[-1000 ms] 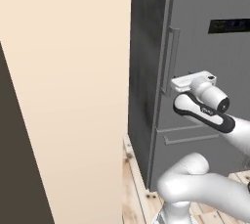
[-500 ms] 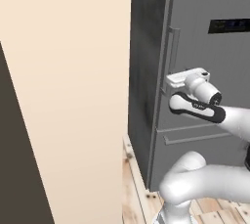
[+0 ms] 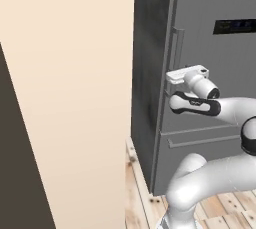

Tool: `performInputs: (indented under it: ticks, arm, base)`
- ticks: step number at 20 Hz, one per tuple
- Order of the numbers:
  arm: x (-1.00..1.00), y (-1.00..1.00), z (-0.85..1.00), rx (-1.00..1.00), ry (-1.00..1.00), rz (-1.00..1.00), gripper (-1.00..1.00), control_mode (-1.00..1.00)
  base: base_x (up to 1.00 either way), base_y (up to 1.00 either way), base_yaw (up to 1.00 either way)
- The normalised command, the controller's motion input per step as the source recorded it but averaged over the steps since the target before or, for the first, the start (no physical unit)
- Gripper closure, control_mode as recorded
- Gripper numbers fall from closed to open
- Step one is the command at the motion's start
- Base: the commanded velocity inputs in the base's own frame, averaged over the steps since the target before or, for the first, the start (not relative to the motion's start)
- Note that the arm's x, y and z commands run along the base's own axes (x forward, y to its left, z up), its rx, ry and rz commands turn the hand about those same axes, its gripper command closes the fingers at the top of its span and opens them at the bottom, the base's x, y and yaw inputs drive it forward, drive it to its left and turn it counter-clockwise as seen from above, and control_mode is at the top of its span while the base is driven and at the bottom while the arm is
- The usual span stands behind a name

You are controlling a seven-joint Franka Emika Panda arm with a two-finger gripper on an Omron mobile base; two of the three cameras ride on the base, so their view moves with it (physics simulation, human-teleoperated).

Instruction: Retrieve the kiwi and banana from the fridge and place them into the bowl on the dining table.

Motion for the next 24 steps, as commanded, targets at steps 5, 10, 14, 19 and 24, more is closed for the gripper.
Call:
performInputs:
  ticks: [5,10,14,19,24]
  arm:
    - [0.35,-0.02,0.0,0.0,0.0,0.0,-1.0,-1.0]
    - [0.26,-0.2,0.0,0.01,0.0,0.0,-1.0,-1.0]
    - [0.19,-0.24,0.0,0.01,-0.03,0.0,-1.0,-1.0]
    - [0.26,-0.09,0.0,0.0,-0.01,0.0,-1.0,-1.0]
    - [0.38,0.0,0.0,0.0,0.0,0.0,-1.0,-1.0]
  base:
    - [0.0,0.0,0.0]
    - [0.0,0.0,0.0]
    - [0.0,0.0,0.0]
    - [0.0,0.0,0.0]
    - [0.0,0.0,0.0]
